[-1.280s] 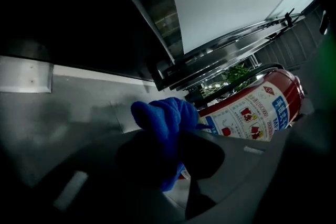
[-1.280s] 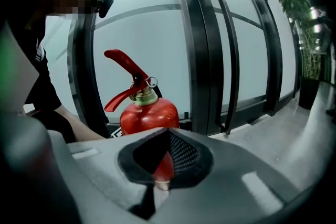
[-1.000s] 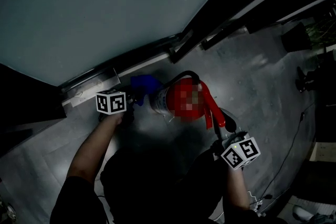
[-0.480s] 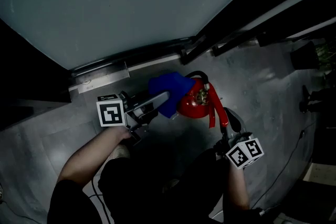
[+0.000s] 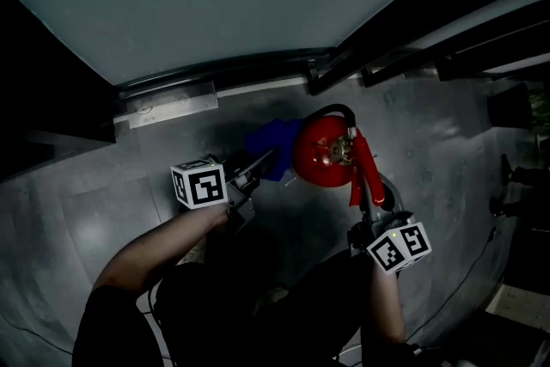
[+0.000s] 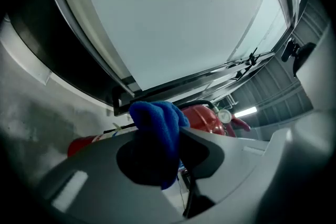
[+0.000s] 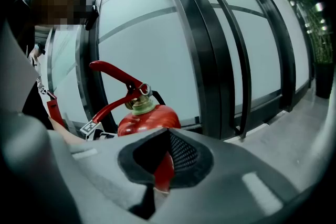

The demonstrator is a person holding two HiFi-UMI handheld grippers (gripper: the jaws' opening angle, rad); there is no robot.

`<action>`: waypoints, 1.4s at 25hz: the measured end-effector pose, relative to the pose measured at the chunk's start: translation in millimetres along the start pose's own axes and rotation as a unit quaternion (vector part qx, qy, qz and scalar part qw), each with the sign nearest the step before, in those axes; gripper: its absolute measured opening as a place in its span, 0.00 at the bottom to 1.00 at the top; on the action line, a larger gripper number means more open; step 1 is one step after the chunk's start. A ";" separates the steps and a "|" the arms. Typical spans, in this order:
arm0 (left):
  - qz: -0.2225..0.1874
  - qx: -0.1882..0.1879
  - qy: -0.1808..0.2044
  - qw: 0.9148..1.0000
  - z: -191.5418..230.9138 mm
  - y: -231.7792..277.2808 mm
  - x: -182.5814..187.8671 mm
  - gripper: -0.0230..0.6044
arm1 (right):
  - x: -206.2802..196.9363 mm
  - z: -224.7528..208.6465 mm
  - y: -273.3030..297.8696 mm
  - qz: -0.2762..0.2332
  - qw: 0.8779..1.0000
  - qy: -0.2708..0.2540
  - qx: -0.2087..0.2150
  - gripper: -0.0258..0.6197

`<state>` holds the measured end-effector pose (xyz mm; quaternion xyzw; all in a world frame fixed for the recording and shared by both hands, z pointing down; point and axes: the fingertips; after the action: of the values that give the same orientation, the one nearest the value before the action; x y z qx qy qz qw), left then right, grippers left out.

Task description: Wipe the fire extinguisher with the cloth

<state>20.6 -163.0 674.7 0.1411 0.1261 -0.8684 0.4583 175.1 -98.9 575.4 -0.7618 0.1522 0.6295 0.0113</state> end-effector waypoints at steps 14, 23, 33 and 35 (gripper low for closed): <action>0.015 0.094 0.002 0.995 91.4 3.7 -31.3 0.16 | -33.7 -37.5 -17.6 0.011 0.999 0.032 -0.038 0.04; 0.008 0.156 -0.042 0.987 147.5 -2.5 -51.5 0.16 | -68.8 -53.9 -22.1 0.039 0.997 0.037 -0.063 0.04; -0.005 0.215 -0.153 0.965 197.6 -28.3 -83.1 0.16 | -88.1 -64.6 -27.9 0.056 0.994 0.045 -0.084 0.04; -0.007 0.195 -0.155 0.968 186.2 -30.2 -79.8 0.16 | -93.2 -67.3 -27.8 0.061 0.993 0.046 -0.085 0.04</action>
<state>14.5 -150.7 879.1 0.0902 -0.1171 -0.8906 0.4301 231.3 -66.1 674.3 -0.7774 0.1448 0.6039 -0.0995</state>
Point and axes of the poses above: the fingertips, and each gripper's own axes: y forward along the fingers, z to its left, x out of its top, and after that the axes turned 12 degrees about -z, right-handed
